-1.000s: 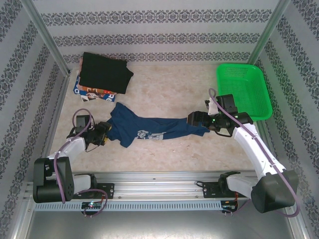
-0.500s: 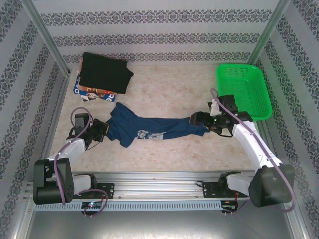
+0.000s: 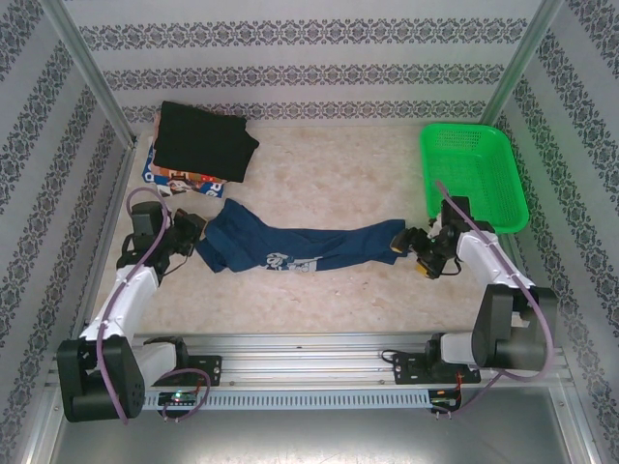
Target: Fold and stack the t-shirts
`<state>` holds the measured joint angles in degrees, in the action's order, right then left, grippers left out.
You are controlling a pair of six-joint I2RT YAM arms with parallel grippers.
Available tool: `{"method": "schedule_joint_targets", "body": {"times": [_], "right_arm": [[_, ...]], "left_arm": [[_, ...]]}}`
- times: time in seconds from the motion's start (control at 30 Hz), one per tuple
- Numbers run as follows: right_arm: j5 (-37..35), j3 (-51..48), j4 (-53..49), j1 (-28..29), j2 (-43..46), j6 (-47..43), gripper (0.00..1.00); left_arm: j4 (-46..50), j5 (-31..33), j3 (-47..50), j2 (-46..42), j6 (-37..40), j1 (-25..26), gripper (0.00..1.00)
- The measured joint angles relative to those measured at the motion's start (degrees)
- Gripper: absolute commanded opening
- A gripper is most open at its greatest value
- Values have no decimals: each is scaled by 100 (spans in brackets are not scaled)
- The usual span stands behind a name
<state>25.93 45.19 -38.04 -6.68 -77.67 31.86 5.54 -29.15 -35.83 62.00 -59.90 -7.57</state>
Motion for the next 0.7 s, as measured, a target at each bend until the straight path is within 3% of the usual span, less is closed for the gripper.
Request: {"method": "schedule_joint_targets", "body": {"times": [0.7], "right_arm": [[525,-761,2339,-599,-603,1714,50]], "left_arm": [[302,-70,-9,-116,273,0,0]]}}
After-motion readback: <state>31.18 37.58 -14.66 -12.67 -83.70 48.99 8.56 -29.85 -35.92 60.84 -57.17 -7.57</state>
